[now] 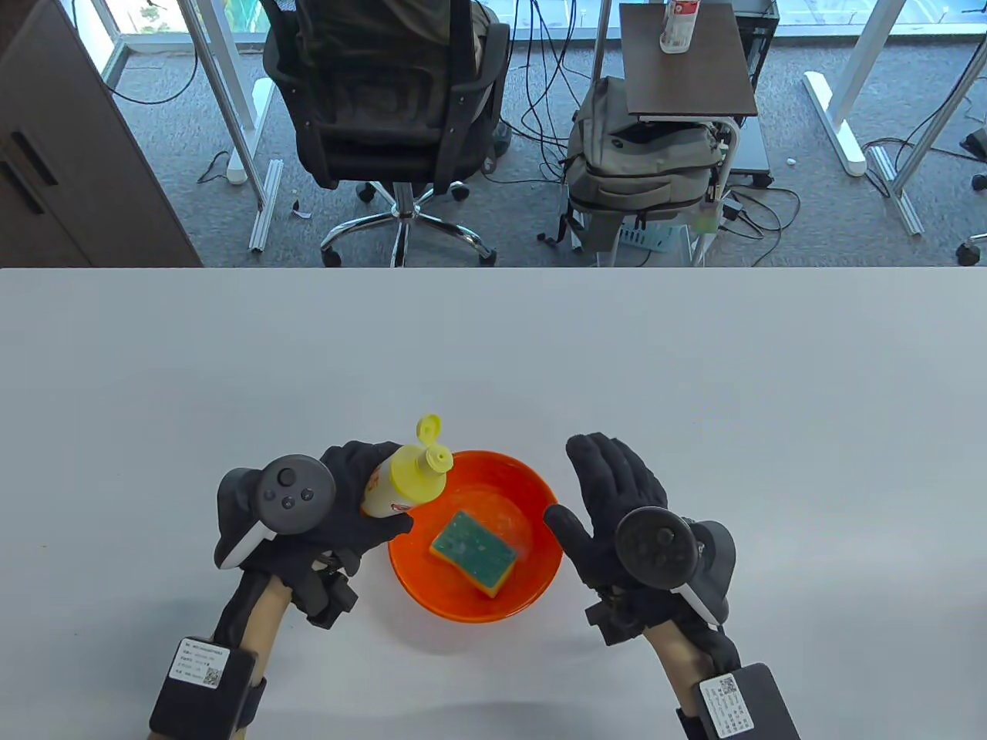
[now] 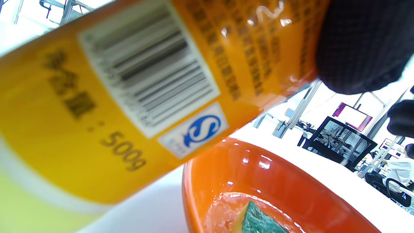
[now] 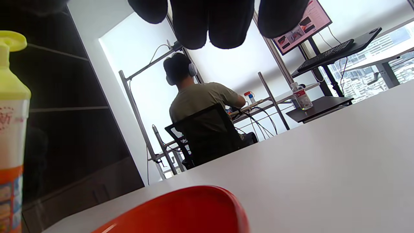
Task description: Squeeze dish soap on sponge and spread
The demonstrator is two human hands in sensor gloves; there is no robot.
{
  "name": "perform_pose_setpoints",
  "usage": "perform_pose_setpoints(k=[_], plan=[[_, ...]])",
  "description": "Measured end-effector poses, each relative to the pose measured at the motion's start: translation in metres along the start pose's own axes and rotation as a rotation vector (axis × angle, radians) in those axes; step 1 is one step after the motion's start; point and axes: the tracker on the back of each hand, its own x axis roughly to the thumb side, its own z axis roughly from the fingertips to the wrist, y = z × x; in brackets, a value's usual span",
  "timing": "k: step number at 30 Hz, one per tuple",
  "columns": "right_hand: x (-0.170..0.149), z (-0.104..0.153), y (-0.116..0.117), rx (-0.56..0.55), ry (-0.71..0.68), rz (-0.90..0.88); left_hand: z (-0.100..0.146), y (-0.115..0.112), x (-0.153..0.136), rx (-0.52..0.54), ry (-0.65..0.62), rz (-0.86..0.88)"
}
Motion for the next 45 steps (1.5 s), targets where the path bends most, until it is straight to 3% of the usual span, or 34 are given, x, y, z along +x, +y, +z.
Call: perform_pose_setpoints(k=[6, 13, 20, 23, 31, 33, 36, 38, 45], plan=[[0.061, -0.022, -0.012, 0.011, -0.118, -0.19, 0.007, 0.001, 0.008, 0.023, -0.02, -0.06], [0.1, -0.048, -0.004, 0.176, -0.219, -0.304, 0.012, -0.001, 0.018, 0.014, -0.06, -0.135], [0.1, -0.037, -0.008, 0.026, -0.283, -0.272, 0.009, 0.001, 0.004, 0.007, -0.034, -0.015], [0.098, -0.03, -0.001, 0.052, -0.303, -0.254, 0.009, 0.003, -0.003, 0.008, -0.029, 0.064], [0.091, -0.022, 0.018, -0.038, -0.296, -0.294, 0.008, 0.003, -0.003, 0.033, -0.025, 0.128], [0.091, -0.021, 0.022, -0.011, -0.297, -0.277, 0.007, 0.001, -0.004, 0.027, -0.021, 0.121], [0.094, -0.025, 0.019, 0.066, -0.33, -0.182, 0.005, -0.002, -0.007, 0.029, -0.004, 0.119], [0.092, -0.023, 0.017, 0.05, -0.329, -0.083, 0.005, 0.001, -0.011, 0.053, 0.015, 0.158], [0.056, -0.02, 0.017, 0.072, -0.257, 0.248, 0.005, 0.015, -0.035, 0.243, 0.211, 0.232]])
